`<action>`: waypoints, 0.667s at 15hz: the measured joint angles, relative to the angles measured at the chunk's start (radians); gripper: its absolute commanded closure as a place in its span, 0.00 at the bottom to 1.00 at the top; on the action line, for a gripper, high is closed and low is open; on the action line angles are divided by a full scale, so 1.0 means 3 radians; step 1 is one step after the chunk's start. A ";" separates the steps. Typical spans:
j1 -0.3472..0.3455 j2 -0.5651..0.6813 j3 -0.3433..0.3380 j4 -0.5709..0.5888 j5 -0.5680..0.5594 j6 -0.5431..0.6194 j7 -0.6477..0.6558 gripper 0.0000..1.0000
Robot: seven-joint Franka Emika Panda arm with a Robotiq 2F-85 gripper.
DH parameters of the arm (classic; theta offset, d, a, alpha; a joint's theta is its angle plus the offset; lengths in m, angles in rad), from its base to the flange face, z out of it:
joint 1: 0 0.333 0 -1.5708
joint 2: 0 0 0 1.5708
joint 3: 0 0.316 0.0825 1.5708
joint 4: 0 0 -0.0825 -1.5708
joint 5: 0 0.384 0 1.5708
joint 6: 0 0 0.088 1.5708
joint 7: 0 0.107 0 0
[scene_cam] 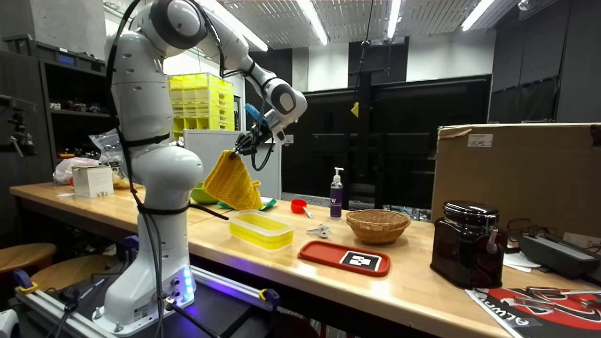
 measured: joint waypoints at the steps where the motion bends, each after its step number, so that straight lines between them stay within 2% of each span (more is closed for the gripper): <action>1: 0.0068 0.0043 0.0072 -0.0039 0.0000 0.0067 0.0035 0.99; 5: 0.0359 0.0411 0.0345 -0.0239 0.0043 0.0453 0.0080 0.99; 10: 0.0645 0.1081 0.0580 -0.0297 0.0375 0.0880 -0.0015 0.99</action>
